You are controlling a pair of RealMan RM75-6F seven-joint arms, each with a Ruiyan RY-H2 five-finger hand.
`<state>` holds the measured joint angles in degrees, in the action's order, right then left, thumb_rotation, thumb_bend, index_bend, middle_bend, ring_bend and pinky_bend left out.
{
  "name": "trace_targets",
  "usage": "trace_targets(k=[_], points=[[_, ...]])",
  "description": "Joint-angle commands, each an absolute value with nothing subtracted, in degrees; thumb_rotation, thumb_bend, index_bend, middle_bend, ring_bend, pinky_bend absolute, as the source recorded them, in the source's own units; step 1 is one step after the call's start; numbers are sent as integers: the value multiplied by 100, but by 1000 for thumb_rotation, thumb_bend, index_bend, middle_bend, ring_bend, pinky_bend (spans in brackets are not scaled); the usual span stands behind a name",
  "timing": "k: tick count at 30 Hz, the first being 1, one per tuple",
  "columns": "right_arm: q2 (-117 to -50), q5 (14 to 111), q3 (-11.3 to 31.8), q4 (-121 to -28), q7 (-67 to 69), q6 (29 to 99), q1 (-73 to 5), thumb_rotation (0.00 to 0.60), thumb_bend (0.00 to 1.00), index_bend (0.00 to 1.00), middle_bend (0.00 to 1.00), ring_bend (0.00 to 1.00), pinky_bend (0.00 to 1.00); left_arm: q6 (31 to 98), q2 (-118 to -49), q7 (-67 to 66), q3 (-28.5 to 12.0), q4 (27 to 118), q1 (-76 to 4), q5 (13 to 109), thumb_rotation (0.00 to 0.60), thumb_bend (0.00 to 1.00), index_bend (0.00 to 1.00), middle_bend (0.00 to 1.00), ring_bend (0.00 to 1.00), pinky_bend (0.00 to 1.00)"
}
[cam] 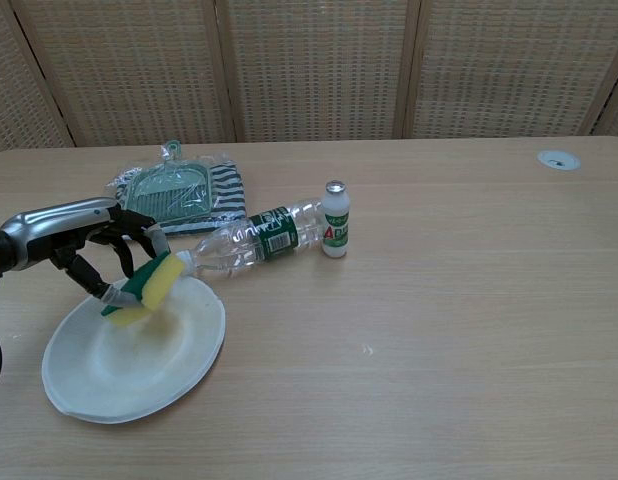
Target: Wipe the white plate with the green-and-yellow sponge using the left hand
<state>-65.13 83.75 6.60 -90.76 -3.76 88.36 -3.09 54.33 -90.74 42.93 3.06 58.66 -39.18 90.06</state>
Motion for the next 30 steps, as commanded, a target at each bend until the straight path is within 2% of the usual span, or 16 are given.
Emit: trace_targets(k=[1,9,14,22,30], points=[[-6514,8369,664,-9069,-376,8831,-312,600,0,0,0,0,0,5355,-9198,4203,320,5758,-3942,8996,600,305,531,357,285,407],[-6508,8357,669,-9056,-348,8827,-311,600,0,0,0,0,0,5122,-9441,4132,405,5543,-3929,8943,600,305,531,357,285,407],[-6500,8369,668,-9060,-329,8845,-304,600,0,0,0,0,0,5211,-9463,4243,405,5503,-3894,8965,600,306,531,357,285,408],[-6492,8409,655,-9084,-330,8880,-290,600,0,0,0,0,0,5804,-8835,4529,237,6063,-3821,9033,600,306,531,357,285,408],[-6497,8417,651,-9090,-351,8870,-298,600,0,0,0,0,0,5454,-8944,4394,249,5891,-3841,8862,600,306,531,357,285,408]])
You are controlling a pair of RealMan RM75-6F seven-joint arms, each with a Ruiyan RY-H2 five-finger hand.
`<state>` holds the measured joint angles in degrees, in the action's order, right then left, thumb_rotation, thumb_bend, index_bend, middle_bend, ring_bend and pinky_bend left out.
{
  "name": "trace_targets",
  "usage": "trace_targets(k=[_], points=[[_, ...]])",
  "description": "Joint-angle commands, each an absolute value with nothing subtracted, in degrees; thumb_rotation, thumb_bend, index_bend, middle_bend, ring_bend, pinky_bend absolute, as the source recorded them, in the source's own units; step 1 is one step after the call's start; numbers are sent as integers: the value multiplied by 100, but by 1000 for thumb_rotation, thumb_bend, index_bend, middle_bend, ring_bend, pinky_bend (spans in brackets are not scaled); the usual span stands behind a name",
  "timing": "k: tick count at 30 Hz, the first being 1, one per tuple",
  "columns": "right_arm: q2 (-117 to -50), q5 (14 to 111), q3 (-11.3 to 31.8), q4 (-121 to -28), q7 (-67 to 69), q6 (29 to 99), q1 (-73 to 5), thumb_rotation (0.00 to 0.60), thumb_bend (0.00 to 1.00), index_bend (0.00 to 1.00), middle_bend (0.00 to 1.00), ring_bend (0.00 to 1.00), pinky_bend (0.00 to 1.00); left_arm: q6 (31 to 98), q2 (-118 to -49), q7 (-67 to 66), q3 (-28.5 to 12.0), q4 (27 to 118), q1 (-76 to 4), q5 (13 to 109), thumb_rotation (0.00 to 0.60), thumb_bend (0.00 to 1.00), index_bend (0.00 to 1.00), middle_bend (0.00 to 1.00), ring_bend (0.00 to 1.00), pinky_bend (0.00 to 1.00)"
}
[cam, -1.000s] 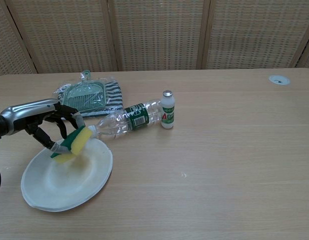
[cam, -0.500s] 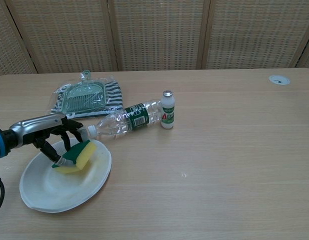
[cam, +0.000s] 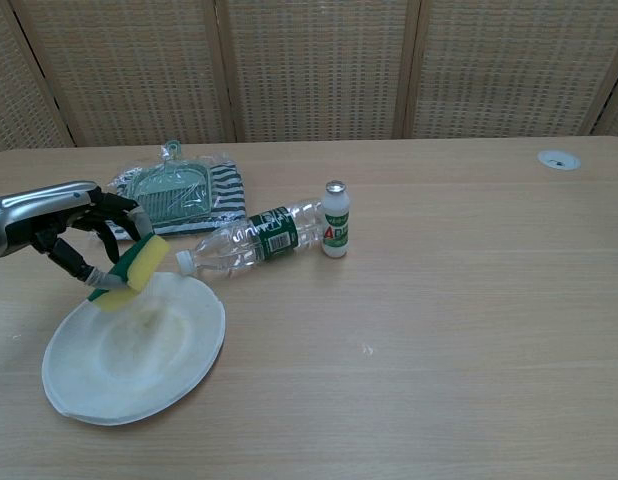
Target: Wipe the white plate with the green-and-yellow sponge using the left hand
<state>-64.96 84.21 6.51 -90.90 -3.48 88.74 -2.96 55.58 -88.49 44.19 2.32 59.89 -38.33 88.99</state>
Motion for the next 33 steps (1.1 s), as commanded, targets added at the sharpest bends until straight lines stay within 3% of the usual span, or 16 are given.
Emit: trace_targets(k=[1,13,23,33], points=[[-6498,8414,651,-9089,-353,8862,-300,600,0,0,0,0,0,5411,-8992,4387,264,5844,-3847,8863,600,305,531,357,285,408],[-6489,8377,665,-9071,-317,8852,-297,600,0,0,0,0,0,5141,-9454,4229,390,5389,-3854,8894,600,306,531,357,285,408],[-6476,8422,651,-9098,-303,8886,-284,600,0,0,0,0,0,5748,-8906,4438,245,5850,-3765,8993,600,305,531,357,285,408],[-6491,8425,642,-9105,-351,8851,-302,600,0,0,0,0,0,5418,-9087,4346,293,5582,-3749,8856,600,305,531,357,285,408]])
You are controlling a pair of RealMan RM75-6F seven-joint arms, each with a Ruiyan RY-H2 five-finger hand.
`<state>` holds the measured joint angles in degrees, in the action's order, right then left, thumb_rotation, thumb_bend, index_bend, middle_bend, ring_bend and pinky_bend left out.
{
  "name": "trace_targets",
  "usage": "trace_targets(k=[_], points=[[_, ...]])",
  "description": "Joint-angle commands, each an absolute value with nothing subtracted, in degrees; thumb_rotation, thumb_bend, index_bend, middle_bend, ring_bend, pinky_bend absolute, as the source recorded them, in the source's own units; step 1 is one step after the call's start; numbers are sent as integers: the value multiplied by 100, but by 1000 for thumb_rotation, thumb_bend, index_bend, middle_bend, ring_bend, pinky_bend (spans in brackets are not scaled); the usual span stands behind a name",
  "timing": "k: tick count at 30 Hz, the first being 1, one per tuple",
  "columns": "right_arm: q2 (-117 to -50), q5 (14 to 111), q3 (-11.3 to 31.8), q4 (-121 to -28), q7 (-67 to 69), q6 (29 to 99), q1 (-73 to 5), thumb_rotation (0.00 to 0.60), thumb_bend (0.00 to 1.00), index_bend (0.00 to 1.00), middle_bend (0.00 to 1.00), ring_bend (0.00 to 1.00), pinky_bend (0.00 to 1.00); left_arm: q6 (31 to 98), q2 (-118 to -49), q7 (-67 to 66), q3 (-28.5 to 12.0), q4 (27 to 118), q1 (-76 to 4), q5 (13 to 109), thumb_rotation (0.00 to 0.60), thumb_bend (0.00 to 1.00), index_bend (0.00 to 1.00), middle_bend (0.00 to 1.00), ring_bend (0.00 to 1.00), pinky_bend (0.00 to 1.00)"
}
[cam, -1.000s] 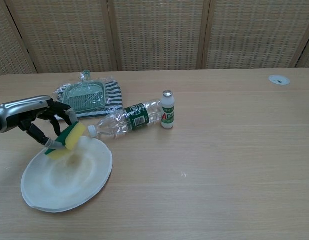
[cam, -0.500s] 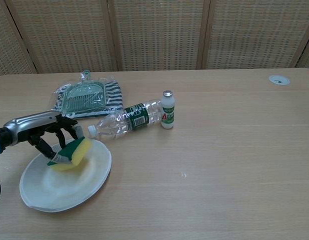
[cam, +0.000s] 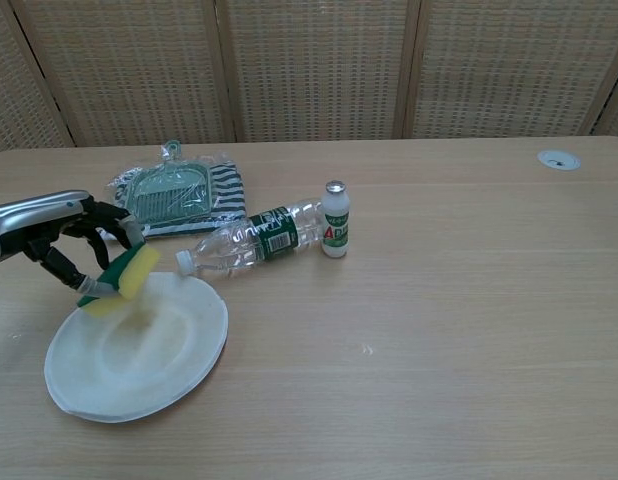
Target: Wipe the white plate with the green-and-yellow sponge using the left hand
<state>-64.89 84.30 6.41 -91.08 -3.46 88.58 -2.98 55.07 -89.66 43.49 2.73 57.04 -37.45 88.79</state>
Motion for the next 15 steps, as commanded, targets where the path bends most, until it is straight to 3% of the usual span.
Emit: trace_targets(k=[1,15], points=[[-6493,8423,643,-9104,-357,8846,-305,600,0,0,0,0,0,5372,-9168,4332,299,5499,-3757,8852,600,306,531,357,285,408],[-6460,8421,651,-9098,-275,8884,-281,600,0,0,0,0,0,5363,-9376,4237,304,5369,-3779,8905,600,310,531,357,285,410]])
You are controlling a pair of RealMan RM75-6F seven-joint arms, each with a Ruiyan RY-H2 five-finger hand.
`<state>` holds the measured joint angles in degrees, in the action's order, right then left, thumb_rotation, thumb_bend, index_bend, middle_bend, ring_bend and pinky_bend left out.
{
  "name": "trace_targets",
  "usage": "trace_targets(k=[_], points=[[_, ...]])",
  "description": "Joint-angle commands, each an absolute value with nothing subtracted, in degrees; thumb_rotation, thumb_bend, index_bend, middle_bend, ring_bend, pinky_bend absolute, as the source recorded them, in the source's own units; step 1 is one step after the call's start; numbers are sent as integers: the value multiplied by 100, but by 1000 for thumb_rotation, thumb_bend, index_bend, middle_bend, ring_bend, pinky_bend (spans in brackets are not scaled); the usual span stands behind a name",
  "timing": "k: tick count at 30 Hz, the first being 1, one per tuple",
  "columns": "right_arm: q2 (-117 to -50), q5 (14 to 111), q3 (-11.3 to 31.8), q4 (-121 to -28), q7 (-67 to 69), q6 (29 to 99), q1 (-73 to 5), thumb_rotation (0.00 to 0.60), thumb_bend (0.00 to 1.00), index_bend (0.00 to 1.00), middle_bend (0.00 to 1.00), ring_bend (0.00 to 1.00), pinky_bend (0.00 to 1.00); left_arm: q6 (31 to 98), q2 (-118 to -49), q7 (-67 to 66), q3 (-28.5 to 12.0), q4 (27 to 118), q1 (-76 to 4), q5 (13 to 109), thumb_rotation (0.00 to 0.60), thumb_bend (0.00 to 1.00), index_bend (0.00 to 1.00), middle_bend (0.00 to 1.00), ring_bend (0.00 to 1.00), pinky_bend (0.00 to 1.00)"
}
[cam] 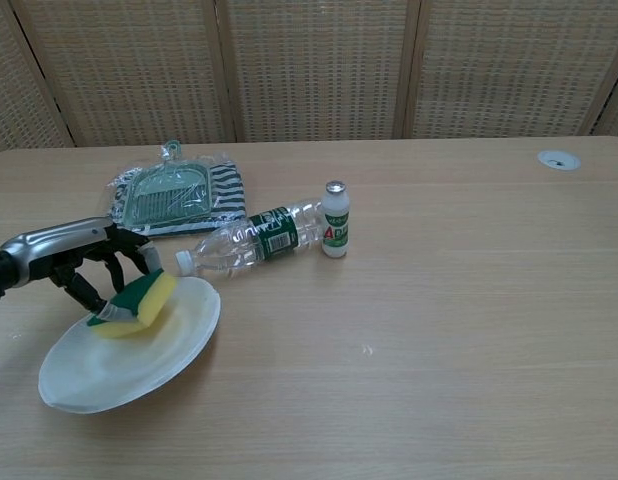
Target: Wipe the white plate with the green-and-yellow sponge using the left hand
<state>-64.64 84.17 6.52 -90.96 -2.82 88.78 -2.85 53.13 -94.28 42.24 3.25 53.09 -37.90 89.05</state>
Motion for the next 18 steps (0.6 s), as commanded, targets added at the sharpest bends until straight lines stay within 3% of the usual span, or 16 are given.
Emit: trace_targets(k=[1,7,12,18], points=[[-6456,8428,651,-9102,-266,8894,-278,600,0,0,0,0,0,5416,-9285,4277,283,5468,-3773,8905,600,310,531,357,285,410],[-6432,8510,625,-9137,-241,8958,-252,600,0,0,0,0,0,6031,-8256,4300,-5,6205,-3666,8824,600,310,531,357,285,409],[-6430,8562,607,-9173,-263,8983,-246,600,0,0,0,0,0,5664,-7914,3917,-86,6124,-3654,8475,600,310,531,357,285,406],[-6442,8566,591,-9196,-319,8950,-256,600,0,0,0,0,0,4877,-8315,3443,-40,5165,-3643,8051,600,319,531,357,285,385]])
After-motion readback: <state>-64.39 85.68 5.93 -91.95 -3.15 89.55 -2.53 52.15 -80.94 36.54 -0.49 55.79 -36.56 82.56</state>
